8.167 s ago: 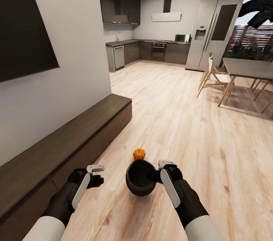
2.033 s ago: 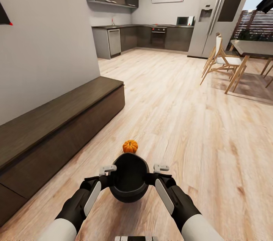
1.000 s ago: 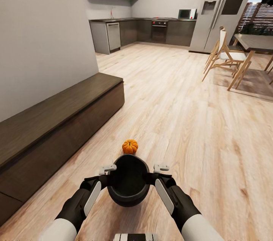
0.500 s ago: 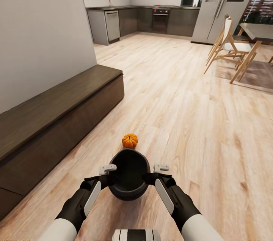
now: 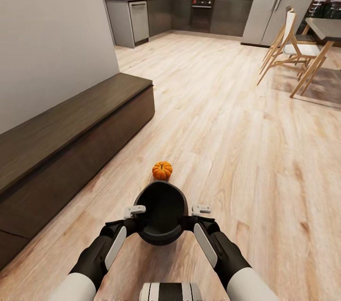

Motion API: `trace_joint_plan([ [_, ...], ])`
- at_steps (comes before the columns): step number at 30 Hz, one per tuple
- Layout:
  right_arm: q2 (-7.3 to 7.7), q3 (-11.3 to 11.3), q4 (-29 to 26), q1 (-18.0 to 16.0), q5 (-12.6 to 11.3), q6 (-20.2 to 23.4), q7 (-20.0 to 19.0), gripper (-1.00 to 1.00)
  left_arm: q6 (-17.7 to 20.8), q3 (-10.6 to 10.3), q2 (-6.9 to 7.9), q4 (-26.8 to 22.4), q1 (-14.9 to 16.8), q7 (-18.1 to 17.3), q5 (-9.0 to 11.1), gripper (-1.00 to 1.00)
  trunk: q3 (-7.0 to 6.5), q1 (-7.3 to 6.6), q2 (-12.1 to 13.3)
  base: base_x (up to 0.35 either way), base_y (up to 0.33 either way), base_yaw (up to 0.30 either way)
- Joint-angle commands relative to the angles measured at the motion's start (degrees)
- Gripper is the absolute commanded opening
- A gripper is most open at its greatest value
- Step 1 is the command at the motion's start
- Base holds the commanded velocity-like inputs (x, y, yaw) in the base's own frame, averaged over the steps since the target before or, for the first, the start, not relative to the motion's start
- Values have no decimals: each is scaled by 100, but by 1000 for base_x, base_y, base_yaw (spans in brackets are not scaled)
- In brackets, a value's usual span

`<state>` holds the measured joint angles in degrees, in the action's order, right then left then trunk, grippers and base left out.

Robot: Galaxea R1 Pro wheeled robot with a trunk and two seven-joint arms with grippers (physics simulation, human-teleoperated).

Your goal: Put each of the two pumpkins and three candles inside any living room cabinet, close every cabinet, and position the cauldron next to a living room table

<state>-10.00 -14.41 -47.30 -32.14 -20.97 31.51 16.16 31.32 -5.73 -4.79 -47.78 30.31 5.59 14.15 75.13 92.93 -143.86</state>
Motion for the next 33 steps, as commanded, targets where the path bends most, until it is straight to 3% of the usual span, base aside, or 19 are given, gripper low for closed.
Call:
trace_joint_plan([
  [1,0,-9,-7,-2,-57,13,54,100,25,-16,2,-10,1,57,62,100,27,1,-3,0,0,0],
  [21,0,-16,-3,-2,-39,-256,54,100,25,-16,1,-6,1,56,62,100,49,4,-5,0,0,0],
  [26,0,-194,306,-2,-13,-794,54,100,24,-16,2,-9,1,56,62,100,49,4,-5,0,0,0],
  [33,0,-220,564,-33,-5,-1043,53,100,25,-16,-4,-9,1,56,62,100,49,4,-5,0,0,0],
])
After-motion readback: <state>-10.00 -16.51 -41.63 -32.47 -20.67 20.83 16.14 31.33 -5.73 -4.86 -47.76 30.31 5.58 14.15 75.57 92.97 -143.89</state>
